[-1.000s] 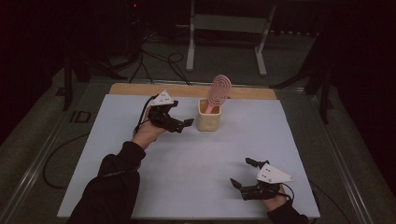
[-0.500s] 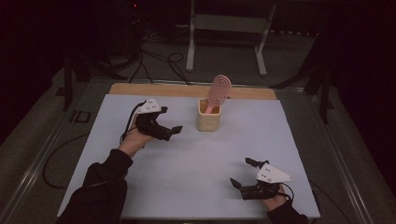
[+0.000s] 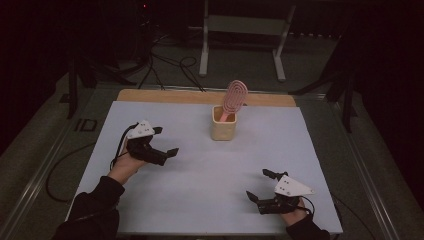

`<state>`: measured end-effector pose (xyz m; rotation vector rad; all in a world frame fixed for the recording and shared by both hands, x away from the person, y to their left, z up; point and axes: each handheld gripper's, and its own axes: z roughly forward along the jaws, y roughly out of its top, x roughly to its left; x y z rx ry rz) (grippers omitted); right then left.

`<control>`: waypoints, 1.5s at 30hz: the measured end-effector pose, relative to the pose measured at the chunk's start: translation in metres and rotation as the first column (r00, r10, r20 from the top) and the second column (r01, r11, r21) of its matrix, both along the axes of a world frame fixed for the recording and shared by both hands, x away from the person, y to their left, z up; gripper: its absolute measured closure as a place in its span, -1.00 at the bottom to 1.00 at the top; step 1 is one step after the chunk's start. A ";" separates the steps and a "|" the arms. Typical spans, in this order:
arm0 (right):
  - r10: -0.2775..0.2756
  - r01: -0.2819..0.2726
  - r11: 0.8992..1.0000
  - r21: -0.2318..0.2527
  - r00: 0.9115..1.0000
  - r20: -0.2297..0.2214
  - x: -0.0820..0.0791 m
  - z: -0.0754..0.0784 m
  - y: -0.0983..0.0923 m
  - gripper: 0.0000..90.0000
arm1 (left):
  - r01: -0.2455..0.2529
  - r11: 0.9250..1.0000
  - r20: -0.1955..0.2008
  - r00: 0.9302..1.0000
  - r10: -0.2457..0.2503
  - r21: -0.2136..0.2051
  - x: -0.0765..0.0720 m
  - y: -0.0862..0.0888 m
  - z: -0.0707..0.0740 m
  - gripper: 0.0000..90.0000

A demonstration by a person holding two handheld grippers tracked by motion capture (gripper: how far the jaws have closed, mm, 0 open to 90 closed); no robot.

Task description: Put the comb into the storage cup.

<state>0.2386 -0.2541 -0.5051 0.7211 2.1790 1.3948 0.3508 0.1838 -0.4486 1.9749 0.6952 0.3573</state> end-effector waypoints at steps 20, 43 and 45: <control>0.004 -0.004 1.000 -0.005 1.000 0.000 0.001 0.000 0.002 -0.79 | -0.053 0.999 -0.014 0.998 0.053 0.012 -0.045 0.045 -0.029 -1.00; 0.005 -0.005 1.000 -0.006 1.000 -0.002 0.001 0.000 0.002 -0.79 | -0.109 0.994 -0.011 0.994 0.109 -0.009 -0.095 0.077 -0.046 -1.00; 0.006 -0.006 1.000 -0.007 1.000 -0.003 0.001 0.000 0.002 -0.79 | -0.113 0.993 -0.009 0.994 0.113 -0.012 -0.100 0.079 -0.046 -1.00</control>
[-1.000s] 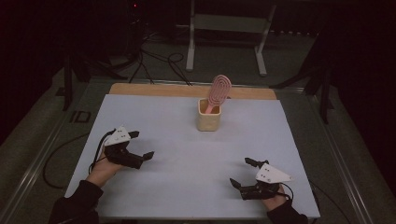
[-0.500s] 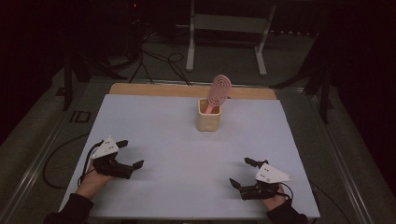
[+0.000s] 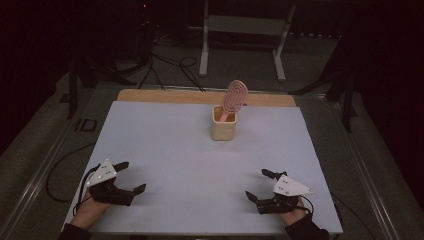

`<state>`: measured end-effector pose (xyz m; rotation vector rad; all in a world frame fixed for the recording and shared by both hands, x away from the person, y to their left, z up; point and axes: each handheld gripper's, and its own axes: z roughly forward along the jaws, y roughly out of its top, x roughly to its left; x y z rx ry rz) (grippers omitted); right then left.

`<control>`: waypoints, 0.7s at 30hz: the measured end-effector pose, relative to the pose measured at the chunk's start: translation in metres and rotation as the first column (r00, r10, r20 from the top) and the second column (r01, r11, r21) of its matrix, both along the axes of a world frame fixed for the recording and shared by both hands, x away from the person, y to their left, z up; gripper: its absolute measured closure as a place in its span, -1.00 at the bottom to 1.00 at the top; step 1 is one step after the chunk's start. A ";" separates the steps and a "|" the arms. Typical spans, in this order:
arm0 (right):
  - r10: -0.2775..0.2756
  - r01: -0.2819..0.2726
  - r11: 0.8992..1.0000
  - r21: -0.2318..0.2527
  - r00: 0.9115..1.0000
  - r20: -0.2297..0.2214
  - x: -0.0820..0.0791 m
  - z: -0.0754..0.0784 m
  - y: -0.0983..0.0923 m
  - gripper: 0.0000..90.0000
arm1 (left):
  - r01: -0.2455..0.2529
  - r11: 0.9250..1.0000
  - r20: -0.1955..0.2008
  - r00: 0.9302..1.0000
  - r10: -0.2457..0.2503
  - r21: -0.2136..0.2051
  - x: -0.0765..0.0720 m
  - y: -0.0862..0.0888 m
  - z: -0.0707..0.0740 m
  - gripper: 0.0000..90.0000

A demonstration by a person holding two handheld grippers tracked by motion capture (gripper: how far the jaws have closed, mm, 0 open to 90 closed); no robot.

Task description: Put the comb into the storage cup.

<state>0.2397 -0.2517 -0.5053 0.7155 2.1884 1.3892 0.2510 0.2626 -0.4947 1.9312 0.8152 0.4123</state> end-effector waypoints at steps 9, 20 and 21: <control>-0.005 0.005 1.000 0.001 1.000 -0.003 0.000 0.000 0.000 -0.79 | -0.022 1.000 -0.023 0.999 0.022 0.012 -0.014 0.006 -0.008 -1.00; 0.001 -0.001 1.000 -0.004 1.000 0.002 0.001 -0.001 0.000 -0.79 | -0.087 0.996 -0.007 0.996 0.087 -0.007 -0.020 0.017 -0.009 -1.00; 0.003 -0.003 1.000 -0.005 1.000 0.001 0.001 -0.001 0.000 -0.79 | -0.093 0.996 -0.009 0.996 0.093 -0.011 -0.019 0.016 -0.008 -1.00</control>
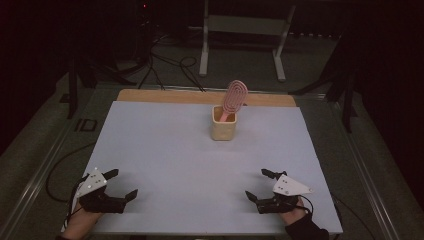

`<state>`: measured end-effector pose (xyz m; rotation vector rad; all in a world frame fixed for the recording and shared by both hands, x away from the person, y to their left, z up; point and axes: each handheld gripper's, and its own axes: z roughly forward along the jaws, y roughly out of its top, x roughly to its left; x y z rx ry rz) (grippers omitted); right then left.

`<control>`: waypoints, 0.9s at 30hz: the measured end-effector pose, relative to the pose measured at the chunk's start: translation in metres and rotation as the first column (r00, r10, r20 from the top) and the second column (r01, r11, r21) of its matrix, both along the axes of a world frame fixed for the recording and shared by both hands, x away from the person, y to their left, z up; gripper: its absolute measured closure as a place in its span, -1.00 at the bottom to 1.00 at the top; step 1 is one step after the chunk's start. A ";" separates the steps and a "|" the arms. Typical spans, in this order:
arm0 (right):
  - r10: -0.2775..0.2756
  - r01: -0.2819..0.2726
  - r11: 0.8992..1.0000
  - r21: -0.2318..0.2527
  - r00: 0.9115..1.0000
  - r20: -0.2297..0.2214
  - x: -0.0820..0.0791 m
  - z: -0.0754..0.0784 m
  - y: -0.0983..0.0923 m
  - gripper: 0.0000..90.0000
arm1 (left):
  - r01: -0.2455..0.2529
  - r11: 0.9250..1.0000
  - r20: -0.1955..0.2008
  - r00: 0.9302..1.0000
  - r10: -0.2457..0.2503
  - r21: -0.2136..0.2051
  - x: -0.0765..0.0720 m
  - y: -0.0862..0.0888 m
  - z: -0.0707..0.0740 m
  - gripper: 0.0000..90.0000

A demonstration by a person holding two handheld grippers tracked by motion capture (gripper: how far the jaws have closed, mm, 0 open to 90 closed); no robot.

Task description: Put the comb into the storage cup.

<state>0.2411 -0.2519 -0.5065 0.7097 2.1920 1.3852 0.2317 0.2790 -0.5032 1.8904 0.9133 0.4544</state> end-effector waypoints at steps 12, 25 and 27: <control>-0.004 0.004 1.000 0.005 1.000 -0.010 0.001 -0.002 -0.001 -0.79 | -0.050 0.998 -0.013 0.999 0.050 0.031 0.002 -0.006 0.000 -1.00; 0.001 -0.001 1.000 -0.001 1.000 -0.016 0.002 -0.003 0.000 -0.79 | -0.045 0.999 0.005 0.999 0.045 0.028 0.001 -0.009 0.000 -1.00; 0.001 -0.001 1.000 -0.001 1.000 -0.017 0.002 -0.003 0.000 -0.79 | -0.047 0.998 0.006 0.999 0.047 0.029 0.001 -0.009 0.000 -1.00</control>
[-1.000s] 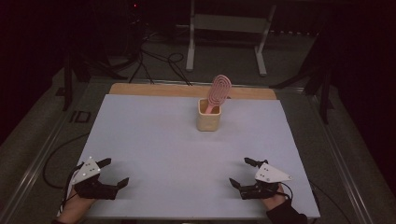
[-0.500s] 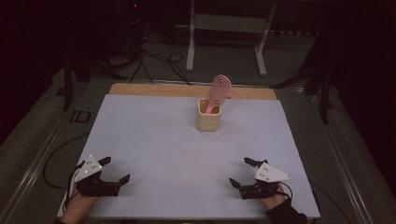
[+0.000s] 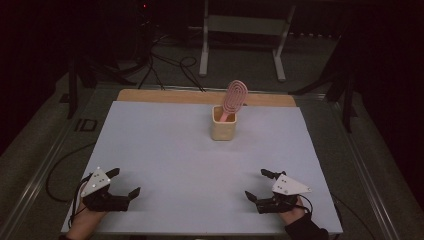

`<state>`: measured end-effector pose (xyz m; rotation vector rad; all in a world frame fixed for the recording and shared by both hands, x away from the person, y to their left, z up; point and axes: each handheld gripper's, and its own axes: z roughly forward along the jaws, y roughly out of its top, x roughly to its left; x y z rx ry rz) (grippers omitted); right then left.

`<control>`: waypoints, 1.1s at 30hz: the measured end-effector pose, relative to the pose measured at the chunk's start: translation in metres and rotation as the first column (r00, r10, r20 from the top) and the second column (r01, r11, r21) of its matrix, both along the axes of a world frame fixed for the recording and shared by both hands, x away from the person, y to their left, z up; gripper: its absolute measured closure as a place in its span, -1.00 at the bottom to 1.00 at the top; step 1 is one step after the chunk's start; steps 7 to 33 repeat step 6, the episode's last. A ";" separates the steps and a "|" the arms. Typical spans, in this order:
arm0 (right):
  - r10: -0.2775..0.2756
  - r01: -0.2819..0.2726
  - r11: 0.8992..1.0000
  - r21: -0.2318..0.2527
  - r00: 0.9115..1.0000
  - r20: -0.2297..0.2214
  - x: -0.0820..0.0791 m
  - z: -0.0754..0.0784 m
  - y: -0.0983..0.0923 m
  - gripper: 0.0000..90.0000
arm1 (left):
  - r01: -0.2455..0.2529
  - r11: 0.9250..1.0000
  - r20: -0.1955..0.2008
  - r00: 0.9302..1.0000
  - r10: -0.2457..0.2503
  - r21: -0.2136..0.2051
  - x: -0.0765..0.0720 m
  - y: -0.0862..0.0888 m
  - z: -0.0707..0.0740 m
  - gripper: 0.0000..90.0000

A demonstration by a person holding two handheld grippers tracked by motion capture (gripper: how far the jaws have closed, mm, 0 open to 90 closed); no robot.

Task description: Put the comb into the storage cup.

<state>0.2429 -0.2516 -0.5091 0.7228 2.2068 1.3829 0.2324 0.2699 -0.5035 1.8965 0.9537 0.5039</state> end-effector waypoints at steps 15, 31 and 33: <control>0.000 0.000 1.000 -0.001 1.000 -0.001 0.000 0.000 0.000 -0.79 | 0.018 1.000 -0.007 1.000 -0.018 0.000 0.000 -0.002 0.000 -1.00; 0.000 0.000 1.000 -0.001 1.000 -0.001 0.000 0.000 0.000 -0.79 | 0.018 1.000 -0.007 1.000 -0.018 0.000 0.000 -0.002 0.000 -1.00; 0.000 0.000 1.000 -0.001 1.000 -0.001 0.000 0.000 0.000 -0.79 | 0.018 1.000 -0.007 1.000 -0.018 0.000 0.000 -0.002 0.000 -1.00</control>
